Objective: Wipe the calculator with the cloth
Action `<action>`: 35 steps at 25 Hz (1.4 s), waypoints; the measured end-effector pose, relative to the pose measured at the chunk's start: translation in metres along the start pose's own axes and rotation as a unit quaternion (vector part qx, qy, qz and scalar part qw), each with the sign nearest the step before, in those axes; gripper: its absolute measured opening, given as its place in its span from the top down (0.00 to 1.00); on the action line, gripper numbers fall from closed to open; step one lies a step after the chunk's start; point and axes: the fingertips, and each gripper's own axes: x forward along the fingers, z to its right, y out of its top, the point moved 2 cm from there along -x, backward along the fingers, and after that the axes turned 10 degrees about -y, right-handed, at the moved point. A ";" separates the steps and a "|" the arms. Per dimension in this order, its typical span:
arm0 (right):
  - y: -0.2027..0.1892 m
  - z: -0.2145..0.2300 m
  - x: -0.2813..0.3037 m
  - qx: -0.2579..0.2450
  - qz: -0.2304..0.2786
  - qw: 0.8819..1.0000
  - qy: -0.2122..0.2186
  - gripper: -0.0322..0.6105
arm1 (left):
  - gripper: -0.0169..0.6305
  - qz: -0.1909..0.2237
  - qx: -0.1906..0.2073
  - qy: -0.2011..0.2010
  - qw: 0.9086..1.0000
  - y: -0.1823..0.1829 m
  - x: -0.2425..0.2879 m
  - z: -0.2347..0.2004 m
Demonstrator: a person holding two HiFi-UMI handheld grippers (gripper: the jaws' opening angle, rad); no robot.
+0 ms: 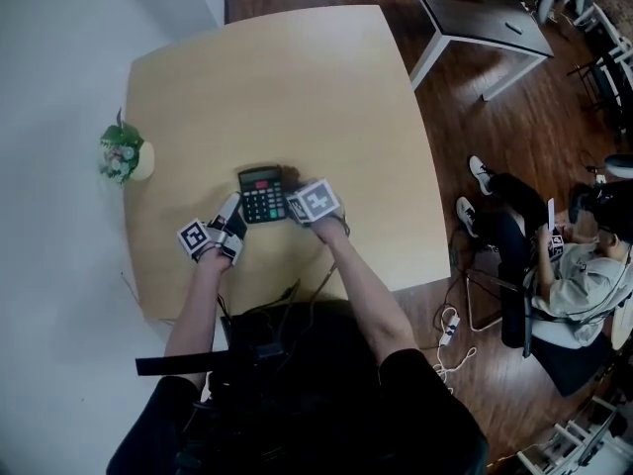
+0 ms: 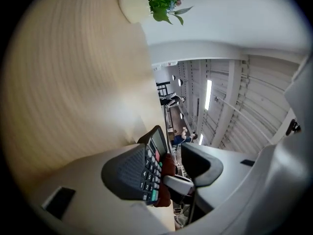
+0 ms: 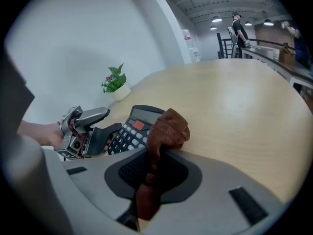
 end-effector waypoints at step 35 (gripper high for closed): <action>-0.033 0.025 -0.041 0.238 0.061 0.969 0.029 0.85 | 0.64 0.116 0.010 -0.099 0.988 0.018 -0.095 0.053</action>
